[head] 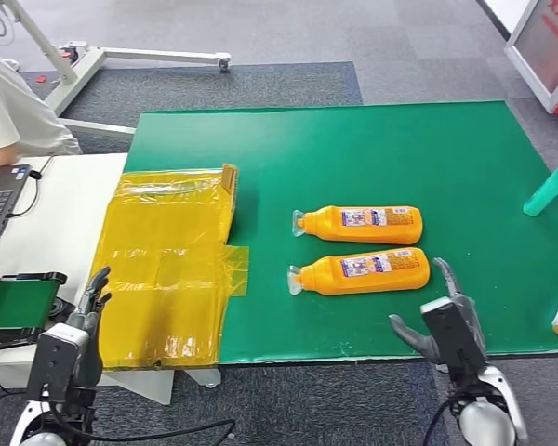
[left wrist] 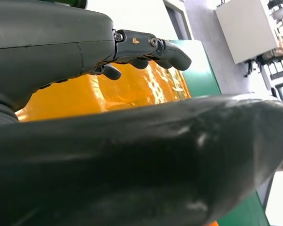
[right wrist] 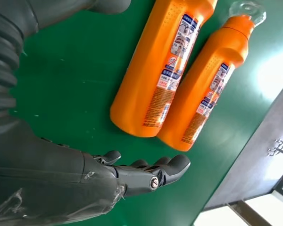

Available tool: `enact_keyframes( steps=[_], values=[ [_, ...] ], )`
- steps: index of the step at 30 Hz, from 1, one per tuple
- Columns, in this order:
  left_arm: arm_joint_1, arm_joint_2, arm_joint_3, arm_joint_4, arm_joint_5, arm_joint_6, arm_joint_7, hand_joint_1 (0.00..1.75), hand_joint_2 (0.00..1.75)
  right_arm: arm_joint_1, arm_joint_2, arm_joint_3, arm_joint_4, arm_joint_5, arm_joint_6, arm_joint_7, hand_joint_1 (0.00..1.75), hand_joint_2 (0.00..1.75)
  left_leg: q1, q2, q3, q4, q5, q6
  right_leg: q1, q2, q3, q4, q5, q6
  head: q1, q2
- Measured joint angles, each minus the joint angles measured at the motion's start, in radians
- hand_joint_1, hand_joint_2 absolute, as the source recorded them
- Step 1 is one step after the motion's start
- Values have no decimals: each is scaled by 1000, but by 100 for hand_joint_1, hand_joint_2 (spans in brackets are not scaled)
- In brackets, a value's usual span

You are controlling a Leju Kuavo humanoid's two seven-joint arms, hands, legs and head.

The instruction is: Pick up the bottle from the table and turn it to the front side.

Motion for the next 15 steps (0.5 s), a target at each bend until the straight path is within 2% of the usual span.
enact_keyframes(
  steps=[2,5,11,15],
  values=[
    [5,-5,22,-8,-2,-22,-2,0,175,-10,-2,43,3,69,-26,36,0,175,0,0,0,0,0,0,0,0,0,0,0,0,0,0],
    [7,-8,38,-10,-15,-42,-8,0,175,-18,-11,87,7,185,-43,76,0,175,0,0,0,0,0,0,0,0,0,0,0,0,0,0],
    [6,-8,44,-10,-31,-45,-14,0,175,-85,-28,164,29,605,-37,179,0,175,0,0,0,0,0,0,0,0,0,0,1,1,0,0],
    [2,-6,39,-7,-34,-47,-16,0,175,-145,-40,208,69,732,-42,192,0,175,0,0,0,0,1,0,0,0,0,0,1,0,0,0]
  ],
)
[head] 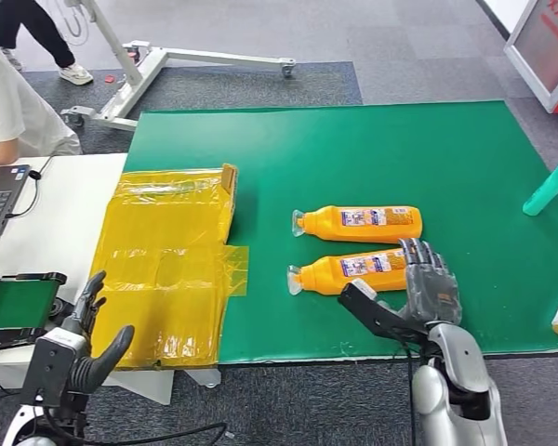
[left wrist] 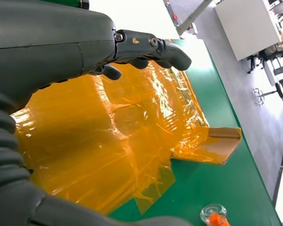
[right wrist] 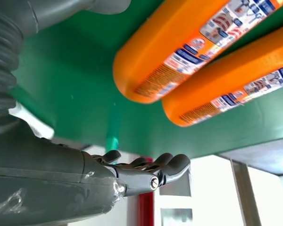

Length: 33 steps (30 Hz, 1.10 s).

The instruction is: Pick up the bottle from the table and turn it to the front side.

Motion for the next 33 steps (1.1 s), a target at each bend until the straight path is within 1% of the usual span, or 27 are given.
enact_keyframes(
  steps=[4,9,14,22,27,30,33],
  values=[
    [-8,3,-4,9,0,0,0,0,175,-49,-17,36,57,68,0,-1,0,175,0,0,0,0,0,0,0,0,0,0,0,0,0,0],
    [-13,5,-4,23,-1,0,-2,0,175,-103,-24,76,139,129,22,13,0,175,0,0,0,0,0,0,0,0,0,0,0,0,0,0],
    [-17,5,-4,31,-10,-1,-3,0,175,-164,-24,91,229,141,84,42,0,175,0,0,0,0,0,0,0,0,0,0,0,0,0,0],
    [-19,6,-2,35,-15,-9,-4,0,175,-220,-24,92,325,160,106,66,0,175,0,0,0,0,0,0,0,0,0,0,0,0,0,0],
    [-19,6,3,39,-22,-23,-7,0,175,-278,-27,90,409,178,108,90,0,175,0,0,0,0,0,0,0,0,0,0,1,0,0,0],
    [-19,5,9,42,-22,-36,-8,0,175,-310,-36,95,463,180,102,122,0,175,0,0,0,0,0,0,0,0,0,0,1,0,0,0],
    [-18,4,17,46,-28,-46,-11,0,175,-348,-61,124,526,180,98,174,0,175,0,0,0,0,0,0,0,0,0,0,1,0,0,0]
  ],
)
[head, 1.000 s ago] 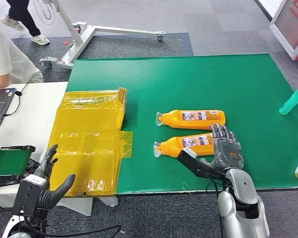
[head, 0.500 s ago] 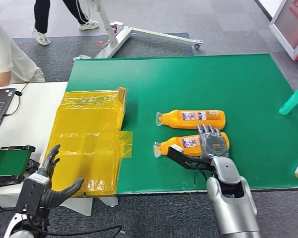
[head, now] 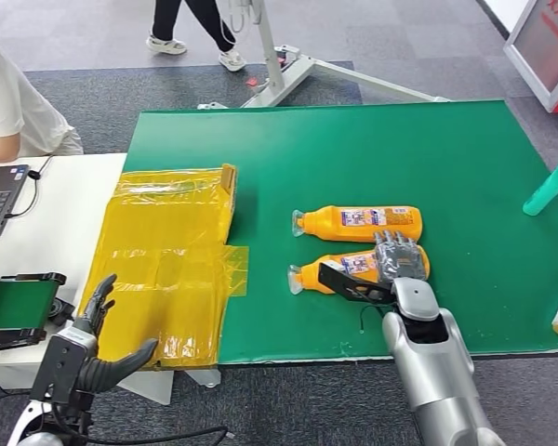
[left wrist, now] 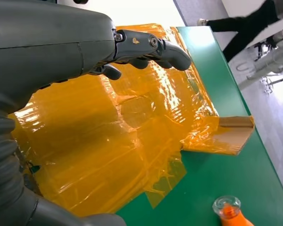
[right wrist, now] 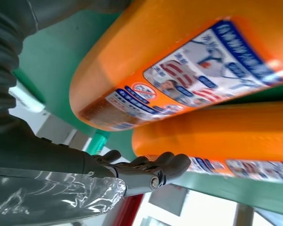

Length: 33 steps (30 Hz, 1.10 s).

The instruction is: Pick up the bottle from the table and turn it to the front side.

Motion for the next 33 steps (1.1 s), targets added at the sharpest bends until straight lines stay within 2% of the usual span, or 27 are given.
enact_keyframes(
  steps=[5,15,28,32,33],
  values=[
    [1,-1,8,1,-9,-8,-6,0,175,-61,-52,83,99,0,-3,63,0,175,0,0,0,0,0,0,0,0,0,0,0,0,0,0],
    [2,-2,15,1,-12,-12,-11,0,175,-133,-97,147,237,0,28,91,0,175,0,0,1,0,0,0,0,0,1,0,0,0,0,0],
    [4,-3,25,1,-12,-14,-13,0,175,-189,-103,154,335,0,47,43,2,175,0,0,6,0,1,1,0,0,6,0,1,1,0,0],
    [4,-3,26,1,-12,-14,-16,0,175,-205,-103,151,368,0,44,16,175,175,0,0,8,0,1,1,0,1,8,0,1,1,0,0],
    [4,-3,27,1,-12,-14,-17,0,175,-208,-102,148,378,0,40,6,175,175,0,0,9,0,1,1,0,1,9,0,1,1,0,0]
  ],
)
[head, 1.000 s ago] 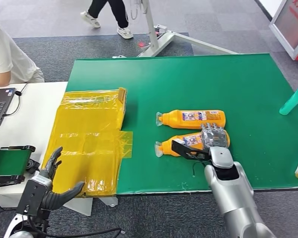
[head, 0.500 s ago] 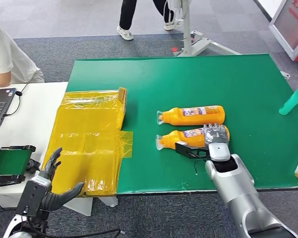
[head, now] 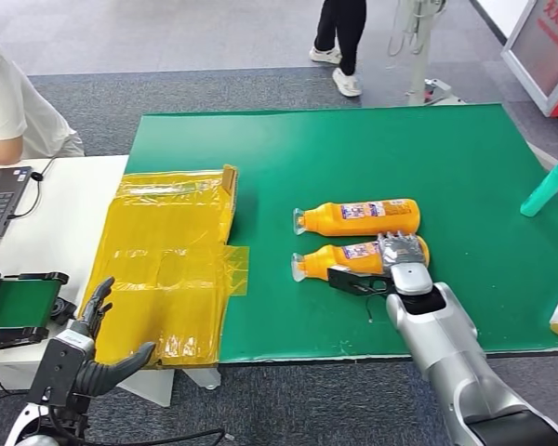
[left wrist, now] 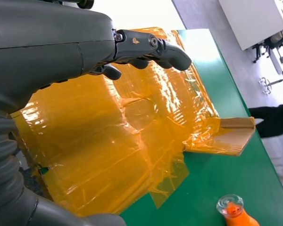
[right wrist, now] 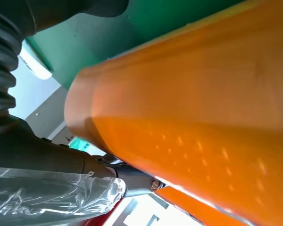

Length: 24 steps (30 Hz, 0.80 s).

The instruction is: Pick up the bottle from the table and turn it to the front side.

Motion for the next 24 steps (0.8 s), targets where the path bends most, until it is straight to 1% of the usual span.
enact_keyframes(
  steps=[9,19,21,22,24],
  values=[
    [0,0,1,0,0,1,-2,0,175,1,13,-36,25,0,-78,-80,175,175,0,0,1,0,0,0,0,0,1,0,1,0,0,0],
    [0,0,1,0,1,4,-2,0,175,34,34,-65,-16,-11,-93,-136,175,175,0,0,0,0,0,0,0,0,0,0,0,-1,0,0],
    [0,0,1,0,2,6,-4,0,175,52,47,-87,-46,-71,-89,-190,175,175,0,0,0,0,0,0,0,0,0,0,0,-1,0,0],
    [0,0,1,0,3,7,-6,0,175,67,58,-104,-73,-135,-77,-230,175,175,0,0,0,0,0,0,0,0,0,0,0,-1,0,0],
    [0,0,1,0,6,10,-11,0,175,111,88,-136,-156,-336,-25,-311,175,175,0,0,0,0,0,0,0,0,-1,0,0,-1,0,0]
  ],
)
